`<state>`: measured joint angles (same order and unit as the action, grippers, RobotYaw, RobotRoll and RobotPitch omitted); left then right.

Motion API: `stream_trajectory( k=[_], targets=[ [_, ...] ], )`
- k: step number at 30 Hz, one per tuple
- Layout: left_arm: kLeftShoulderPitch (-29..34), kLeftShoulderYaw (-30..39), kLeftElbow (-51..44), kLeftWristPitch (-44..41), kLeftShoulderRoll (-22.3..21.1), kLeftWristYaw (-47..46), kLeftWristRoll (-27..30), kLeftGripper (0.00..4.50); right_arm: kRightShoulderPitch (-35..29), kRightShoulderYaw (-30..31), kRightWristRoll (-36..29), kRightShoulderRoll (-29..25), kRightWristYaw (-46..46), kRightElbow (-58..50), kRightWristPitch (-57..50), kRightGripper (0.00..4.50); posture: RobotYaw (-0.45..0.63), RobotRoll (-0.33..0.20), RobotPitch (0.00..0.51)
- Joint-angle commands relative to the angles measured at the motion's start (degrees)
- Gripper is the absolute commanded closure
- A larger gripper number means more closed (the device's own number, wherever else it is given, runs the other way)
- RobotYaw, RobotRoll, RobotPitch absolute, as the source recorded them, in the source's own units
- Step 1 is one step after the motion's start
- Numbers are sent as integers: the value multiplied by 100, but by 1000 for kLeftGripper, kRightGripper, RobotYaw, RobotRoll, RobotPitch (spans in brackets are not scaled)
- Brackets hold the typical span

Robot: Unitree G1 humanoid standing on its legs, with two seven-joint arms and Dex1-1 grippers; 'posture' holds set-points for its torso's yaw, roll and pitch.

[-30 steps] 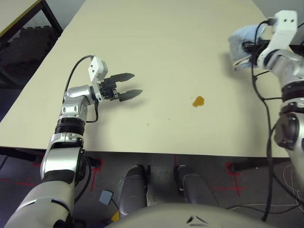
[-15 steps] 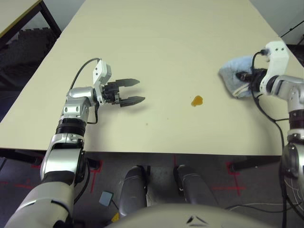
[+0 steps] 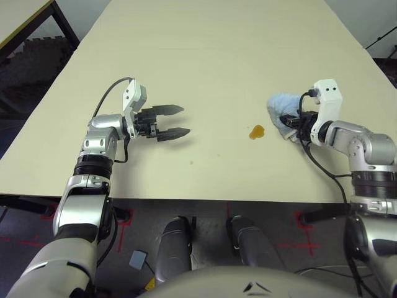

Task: Wipe the water off the table with a rag.

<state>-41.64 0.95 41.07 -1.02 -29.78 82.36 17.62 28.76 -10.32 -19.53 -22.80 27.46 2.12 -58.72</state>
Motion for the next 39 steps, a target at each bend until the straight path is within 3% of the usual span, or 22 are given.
stream_trajectory(
  k=[1,18,33,37,39],
  targets=[
    [88,-73,-67,32,-21,50,-82,0,-249,203,-188,217,-61,-161,-415,4448,-258,0,156],
    [108,-69,-59,51,3,7,-89,0,-140,122,-1128,1221,-204,-1182,-2074,4448,-253,0,162],
    [100,-70,-29,74,32,-39,-100,0,200,-251,-1532,1772,-434,-1231,-2599,4449,-257,0,161],
    [70,-73,1,88,55,-47,-111,0,66,126,-1335,1521,-451,-1141,-2313,4449,-258,0,161],
    [64,-72,6,94,57,-50,-113,0,-78,656,-954,1048,-396,-1005,-1761,4449,-258,0,161]
  ],
)
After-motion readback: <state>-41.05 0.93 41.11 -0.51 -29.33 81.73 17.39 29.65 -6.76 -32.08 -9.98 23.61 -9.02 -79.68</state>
